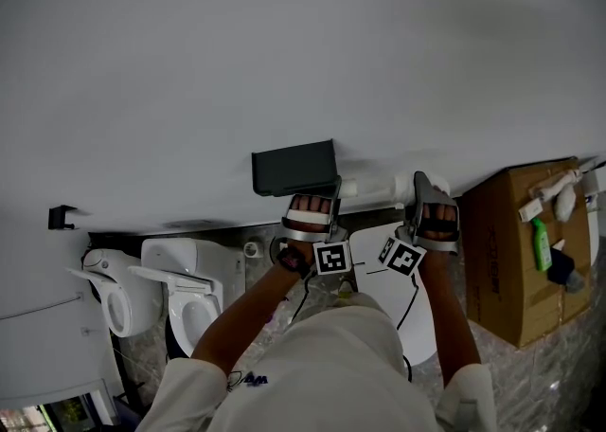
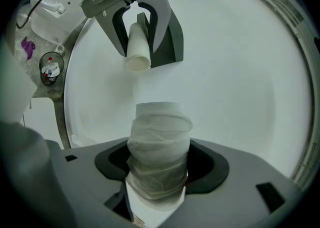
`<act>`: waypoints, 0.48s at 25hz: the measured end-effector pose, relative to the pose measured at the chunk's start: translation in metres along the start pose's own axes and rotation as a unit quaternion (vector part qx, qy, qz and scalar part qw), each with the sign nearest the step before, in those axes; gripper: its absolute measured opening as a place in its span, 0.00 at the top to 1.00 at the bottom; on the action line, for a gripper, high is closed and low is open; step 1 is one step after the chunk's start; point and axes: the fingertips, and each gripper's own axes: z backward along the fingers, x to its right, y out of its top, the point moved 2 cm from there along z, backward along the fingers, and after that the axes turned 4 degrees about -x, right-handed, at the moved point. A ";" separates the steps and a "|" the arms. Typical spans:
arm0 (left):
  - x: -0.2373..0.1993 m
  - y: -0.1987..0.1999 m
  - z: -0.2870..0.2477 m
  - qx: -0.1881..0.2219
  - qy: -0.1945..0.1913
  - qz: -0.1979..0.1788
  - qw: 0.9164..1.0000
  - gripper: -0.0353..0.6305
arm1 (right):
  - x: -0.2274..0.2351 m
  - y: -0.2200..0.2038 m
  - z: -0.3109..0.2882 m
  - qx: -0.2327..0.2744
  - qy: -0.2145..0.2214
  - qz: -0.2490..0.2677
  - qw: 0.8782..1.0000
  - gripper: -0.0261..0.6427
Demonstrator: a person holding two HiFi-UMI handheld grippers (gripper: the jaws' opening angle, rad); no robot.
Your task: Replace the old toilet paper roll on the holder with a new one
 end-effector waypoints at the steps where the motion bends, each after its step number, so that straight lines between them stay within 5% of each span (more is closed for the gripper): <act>1: -0.001 0.005 0.000 0.005 0.001 -0.001 1.000 0.65 | 0.000 -0.001 0.000 -0.001 0.000 0.000 1.000 0.52; 12: -0.012 0.052 0.004 0.045 0.021 -0.010 0.999 0.65 | 0.007 -0.011 0.001 -0.007 -0.006 -0.003 1.000 0.52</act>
